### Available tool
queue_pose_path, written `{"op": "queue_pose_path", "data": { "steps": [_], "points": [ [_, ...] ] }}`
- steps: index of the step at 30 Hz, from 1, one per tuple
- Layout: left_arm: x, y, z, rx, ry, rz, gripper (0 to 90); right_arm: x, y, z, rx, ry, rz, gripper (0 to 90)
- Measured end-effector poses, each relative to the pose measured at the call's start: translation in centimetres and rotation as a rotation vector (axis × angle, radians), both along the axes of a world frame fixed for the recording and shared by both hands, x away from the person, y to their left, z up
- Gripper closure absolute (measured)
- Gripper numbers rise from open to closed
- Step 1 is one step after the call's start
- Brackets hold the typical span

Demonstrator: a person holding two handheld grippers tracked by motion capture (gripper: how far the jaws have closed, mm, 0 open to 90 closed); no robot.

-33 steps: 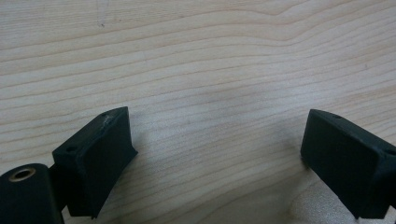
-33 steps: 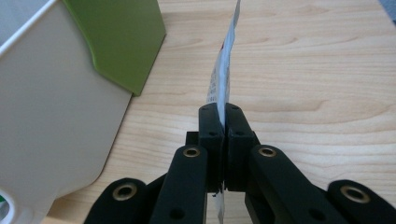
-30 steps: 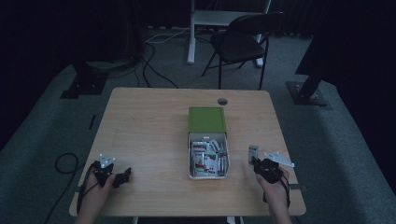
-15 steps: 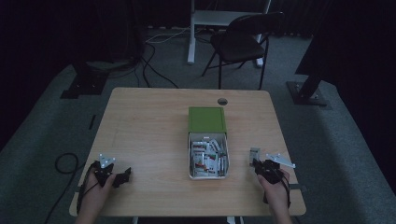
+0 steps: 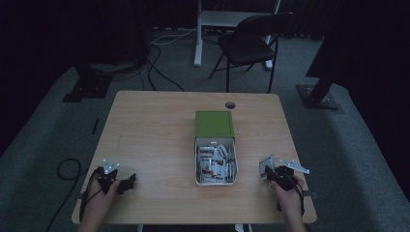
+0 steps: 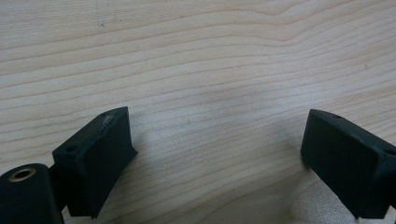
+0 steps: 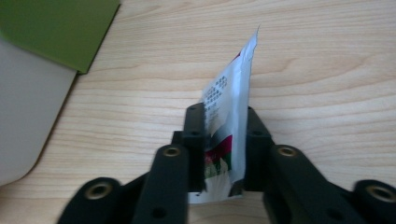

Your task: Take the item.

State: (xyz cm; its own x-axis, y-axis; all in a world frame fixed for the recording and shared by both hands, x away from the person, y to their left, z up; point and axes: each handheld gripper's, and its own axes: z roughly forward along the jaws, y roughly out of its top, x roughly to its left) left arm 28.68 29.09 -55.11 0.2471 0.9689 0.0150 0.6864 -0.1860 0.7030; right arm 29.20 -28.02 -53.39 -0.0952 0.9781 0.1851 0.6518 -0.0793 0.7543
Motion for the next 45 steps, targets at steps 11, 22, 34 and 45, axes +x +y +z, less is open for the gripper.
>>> {"op": "queue_pose_path", "data": {
  "steps": [11, 22, 34, 45],
  "points": [
    [0.0, 0.0, 0.0, 0.0, 0.0, 0.0, 9.7, 0.3, -1.7, -0.7, 0.022, 0.041, -0.021, 44.6],
    [0.0, 0.0, 0.0, 0.0, 0.001, 0.0, 9.7, -0.8, -2.8, -0.5, 0.016, 0.019, 0.011, 25.2],
    [0.0, 0.0, 0.0, 0.0, 0.0, 0.0, 9.7, -2.0, -1.1, 0.1, 0.007, -0.053, 0.134, 19.9],
    [0.0, 0.0, 0.0, 0.0, 0.001, -0.001, 9.7, -2.1, 0.9, -0.1, 0.04, -0.09, 0.266, 19.8]
  ]
}}
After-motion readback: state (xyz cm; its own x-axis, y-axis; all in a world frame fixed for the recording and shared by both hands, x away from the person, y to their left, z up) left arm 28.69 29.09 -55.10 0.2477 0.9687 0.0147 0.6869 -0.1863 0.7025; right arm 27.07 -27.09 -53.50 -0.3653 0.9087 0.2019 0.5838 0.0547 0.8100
